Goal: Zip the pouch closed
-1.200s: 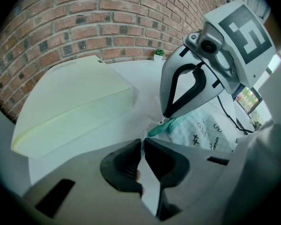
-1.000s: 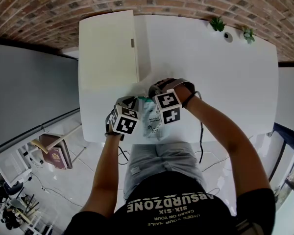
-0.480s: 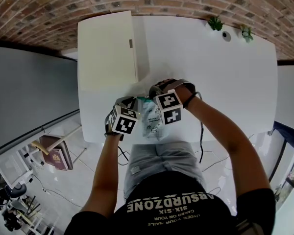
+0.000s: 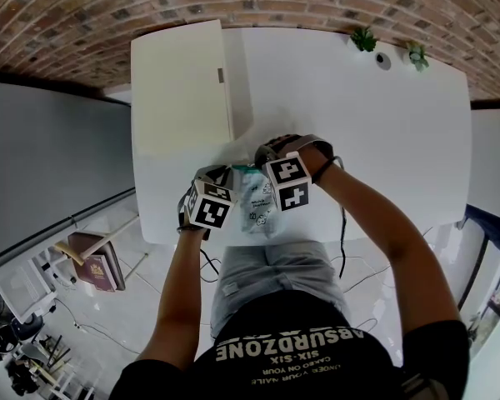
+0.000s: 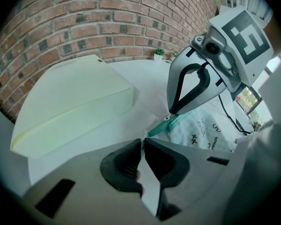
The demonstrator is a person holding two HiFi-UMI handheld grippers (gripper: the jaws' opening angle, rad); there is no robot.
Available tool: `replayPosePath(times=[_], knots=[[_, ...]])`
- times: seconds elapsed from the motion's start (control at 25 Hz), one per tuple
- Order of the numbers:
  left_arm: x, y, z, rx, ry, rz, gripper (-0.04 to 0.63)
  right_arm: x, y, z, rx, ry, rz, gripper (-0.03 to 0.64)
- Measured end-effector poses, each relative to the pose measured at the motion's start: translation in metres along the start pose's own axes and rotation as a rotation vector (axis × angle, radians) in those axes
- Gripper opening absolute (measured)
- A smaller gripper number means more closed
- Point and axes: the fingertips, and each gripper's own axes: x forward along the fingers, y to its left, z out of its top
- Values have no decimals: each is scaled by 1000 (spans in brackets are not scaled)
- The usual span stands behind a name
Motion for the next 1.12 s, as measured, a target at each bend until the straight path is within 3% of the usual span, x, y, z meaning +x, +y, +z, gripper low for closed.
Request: replayPosePath(times=[1.12], knots=[[0, -1, 0, 8, 9, -1, 34, -9, 8, -14, 20, 18, -7, -2]])
